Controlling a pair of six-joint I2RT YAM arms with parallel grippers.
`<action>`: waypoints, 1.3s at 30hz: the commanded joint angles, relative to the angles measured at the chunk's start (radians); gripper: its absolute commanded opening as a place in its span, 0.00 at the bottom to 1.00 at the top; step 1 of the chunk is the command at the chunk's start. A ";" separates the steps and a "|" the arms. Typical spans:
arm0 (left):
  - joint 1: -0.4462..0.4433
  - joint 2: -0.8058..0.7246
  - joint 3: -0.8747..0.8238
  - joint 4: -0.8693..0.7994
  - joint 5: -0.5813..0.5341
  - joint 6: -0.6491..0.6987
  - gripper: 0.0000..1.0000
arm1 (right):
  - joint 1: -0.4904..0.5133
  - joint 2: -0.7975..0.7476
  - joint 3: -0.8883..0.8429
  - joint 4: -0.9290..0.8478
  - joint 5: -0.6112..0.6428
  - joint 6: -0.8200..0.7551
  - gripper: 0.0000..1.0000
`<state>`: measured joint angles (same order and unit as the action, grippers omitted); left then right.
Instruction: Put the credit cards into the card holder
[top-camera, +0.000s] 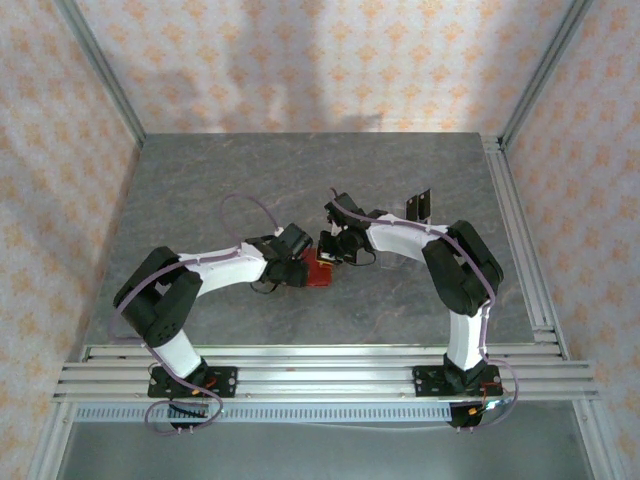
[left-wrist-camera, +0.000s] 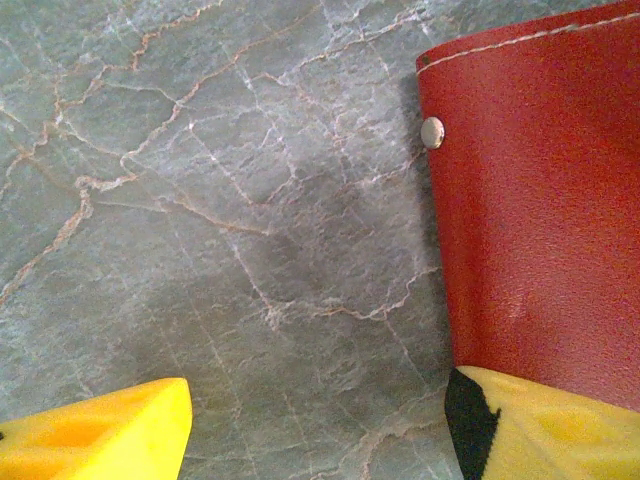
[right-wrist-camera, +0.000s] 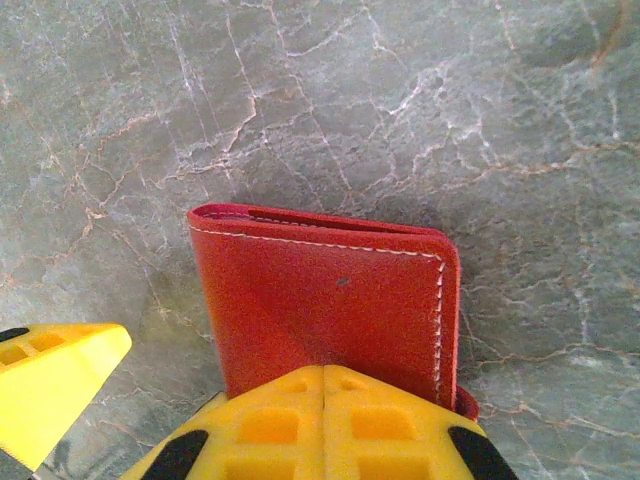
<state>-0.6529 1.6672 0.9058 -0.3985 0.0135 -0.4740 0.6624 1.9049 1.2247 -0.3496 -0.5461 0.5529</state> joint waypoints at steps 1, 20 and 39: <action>-0.011 0.034 -0.002 0.000 -0.004 -0.009 0.70 | 0.013 0.011 -0.016 -0.034 0.014 -0.012 0.00; -0.011 0.040 0.009 -0.008 -0.006 -0.012 0.70 | 0.024 0.046 -0.141 -0.017 0.054 -0.022 0.00; -0.011 0.056 0.020 -0.019 -0.014 -0.015 0.71 | 0.150 -0.004 -0.296 0.033 0.273 -0.037 0.00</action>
<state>-0.6529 1.6787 0.9165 -0.4072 0.0132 -0.4744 0.7666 1.8214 1.0290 -0.1131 -0.3084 0.5198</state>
